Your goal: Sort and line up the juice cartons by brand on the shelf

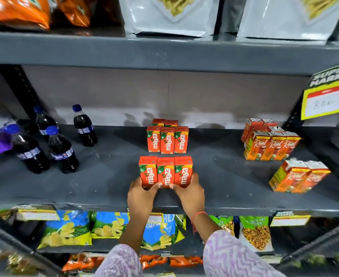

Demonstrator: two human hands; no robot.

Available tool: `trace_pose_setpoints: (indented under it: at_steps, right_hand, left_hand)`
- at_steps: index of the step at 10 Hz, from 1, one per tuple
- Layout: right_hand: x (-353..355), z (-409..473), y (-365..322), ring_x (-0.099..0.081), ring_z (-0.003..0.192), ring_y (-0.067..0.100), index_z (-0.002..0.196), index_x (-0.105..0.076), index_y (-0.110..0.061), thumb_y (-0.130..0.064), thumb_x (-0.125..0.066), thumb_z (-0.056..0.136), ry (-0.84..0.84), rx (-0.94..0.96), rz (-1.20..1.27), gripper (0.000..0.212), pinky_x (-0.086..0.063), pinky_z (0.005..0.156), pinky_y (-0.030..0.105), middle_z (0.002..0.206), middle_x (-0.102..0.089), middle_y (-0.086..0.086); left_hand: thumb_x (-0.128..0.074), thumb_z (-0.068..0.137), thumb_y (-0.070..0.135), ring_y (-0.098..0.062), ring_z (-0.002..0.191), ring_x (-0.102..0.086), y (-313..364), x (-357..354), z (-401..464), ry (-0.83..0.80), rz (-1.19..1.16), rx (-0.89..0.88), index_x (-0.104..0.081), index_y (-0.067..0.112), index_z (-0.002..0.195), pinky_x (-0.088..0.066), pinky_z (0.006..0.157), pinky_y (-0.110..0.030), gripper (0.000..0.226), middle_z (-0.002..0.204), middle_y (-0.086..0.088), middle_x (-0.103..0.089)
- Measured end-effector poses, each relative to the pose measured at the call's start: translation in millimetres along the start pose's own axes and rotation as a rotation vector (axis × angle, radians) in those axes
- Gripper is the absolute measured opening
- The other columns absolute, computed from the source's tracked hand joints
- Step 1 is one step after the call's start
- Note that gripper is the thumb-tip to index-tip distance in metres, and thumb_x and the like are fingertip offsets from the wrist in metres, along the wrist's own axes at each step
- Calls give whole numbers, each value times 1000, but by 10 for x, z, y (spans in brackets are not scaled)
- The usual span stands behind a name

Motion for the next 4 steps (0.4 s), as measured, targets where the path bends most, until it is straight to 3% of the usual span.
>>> trace_pose_setpoints:
  at_steps: [1,2,3,4]
  right_hand:
    - [111,-35,38,-58,116,28,137,-33,-14,-19,-75,75,-106,2,34,75,-47,97,37,128,-61,8]
    - [285,-172,131,-46,131,25,147,-16,-17,-15,-70,80,-168,11,84,86,-38,107,36,144,-47,5]
    - [494,-397,289,-49,128,28,147,-16,-21,-25,-65,84,-173,44,-5,80,-41,104,36,144,-47,9]
    - [821,-507,374,-57,116,33,146,-18,-27,-27,-52,90,-68,217,-304,66,-50,91,38,144,-47,8]
  left_hand:
    - [-72,78,29,-34,110,-57,-10,7,-86,-31,-35,10,-49,7,126,-46,94,-43,58,121,-17,-60]
    - [-64,85,30,-34,133,-37,8,-12,-343,24,45,7,-24,7,144,-35,107,-46,75,147,-17,-36]
    - [-50,92,33,-31,142,-23,171,-17,-666,74,220,-199,-16,9,146,-24,115,-45,68,156,-11,-20]
    - [-40,92,36,-35,138,-31,512,-35,-900,138,390,-496,-29,-2,140,-25,114,-45,62,150,-20,-30]
Point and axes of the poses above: each hand's wrist, its own z-axis towards the middle knuckle, its own x-axis out of the back of the hand, y = z × x, the point moved 2 cm from there along z, towards the middle knuckle
